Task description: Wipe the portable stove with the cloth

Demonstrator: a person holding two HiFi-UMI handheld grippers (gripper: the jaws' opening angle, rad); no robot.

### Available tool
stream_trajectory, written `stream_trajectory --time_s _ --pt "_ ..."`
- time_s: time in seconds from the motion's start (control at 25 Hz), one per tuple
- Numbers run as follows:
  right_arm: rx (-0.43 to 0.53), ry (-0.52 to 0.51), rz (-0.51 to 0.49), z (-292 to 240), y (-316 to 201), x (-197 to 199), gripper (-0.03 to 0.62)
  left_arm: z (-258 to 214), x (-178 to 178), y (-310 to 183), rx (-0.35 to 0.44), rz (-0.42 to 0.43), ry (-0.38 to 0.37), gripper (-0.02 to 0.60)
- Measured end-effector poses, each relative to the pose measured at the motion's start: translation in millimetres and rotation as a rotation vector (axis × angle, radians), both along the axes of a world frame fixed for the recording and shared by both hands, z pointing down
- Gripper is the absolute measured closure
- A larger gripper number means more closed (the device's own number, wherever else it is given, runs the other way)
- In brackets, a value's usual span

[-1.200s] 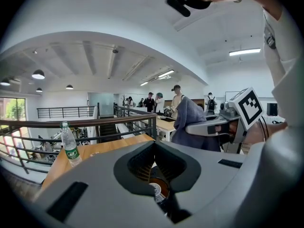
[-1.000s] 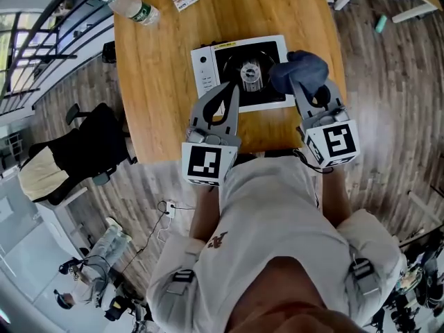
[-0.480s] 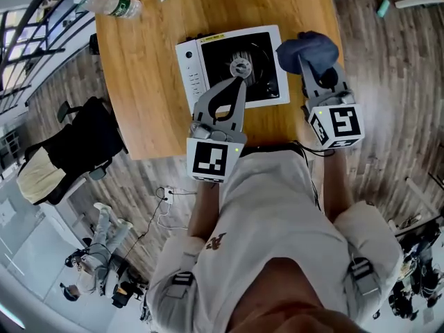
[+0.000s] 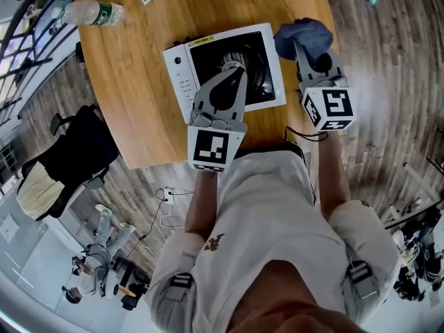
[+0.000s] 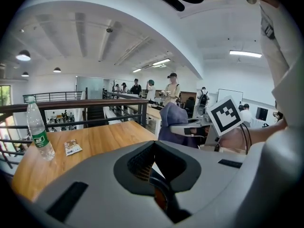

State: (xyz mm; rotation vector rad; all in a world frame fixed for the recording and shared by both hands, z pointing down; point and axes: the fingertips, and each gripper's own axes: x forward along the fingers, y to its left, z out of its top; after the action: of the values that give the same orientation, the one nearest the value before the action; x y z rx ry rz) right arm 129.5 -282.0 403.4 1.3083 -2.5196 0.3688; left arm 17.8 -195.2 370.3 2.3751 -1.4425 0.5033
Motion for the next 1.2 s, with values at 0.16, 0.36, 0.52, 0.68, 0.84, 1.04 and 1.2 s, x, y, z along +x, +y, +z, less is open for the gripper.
stream_trajectory --time_s 0.16,0.36,0.52,0.68,0.84,1.04,1.2 --pt "-0.016 0.017 -0.022 20.7 -10.9 -9.5 0.540 21.6 1.8 -11.0 -0.034 0.009 0.011 0.561" --pt "-0.036 0.027 -0.043 44.6 -25.0 -17.0 0.540 44.0 8.1 -21.0 -0.074 0.016 0.028 0.561" --pt "-0.056 0.032 -0.060 60.6 -34.8 -22.1 0.540 58.3 12.2 -28.9 -0.100 0.020 0.033 0.561" --pt "-0.077 0.034 -0.075 76.2 -41.0 -27.6 0.540 72.2 15.1 -36.3 -0.126 0.023 0.036 0.561" --pt "-0.099 0.053 -0.089 94.9 -44.8 -35.1 0.540 83.6 17.8 -42.1 -0.146 0.038 0.031 0.561" --pt "-0.145 0.084 -0.108 117.1 -44.9 -39.3 0.540 90.7 22.3 -46.2 -0.161 0.044 0.030 0.561" --pt "-0.167 0.111 -0.126 130.1 -43.2 -42.6 0.540 96.2 24.2 -48.0 -0.173 0.043 0.035 0.561"
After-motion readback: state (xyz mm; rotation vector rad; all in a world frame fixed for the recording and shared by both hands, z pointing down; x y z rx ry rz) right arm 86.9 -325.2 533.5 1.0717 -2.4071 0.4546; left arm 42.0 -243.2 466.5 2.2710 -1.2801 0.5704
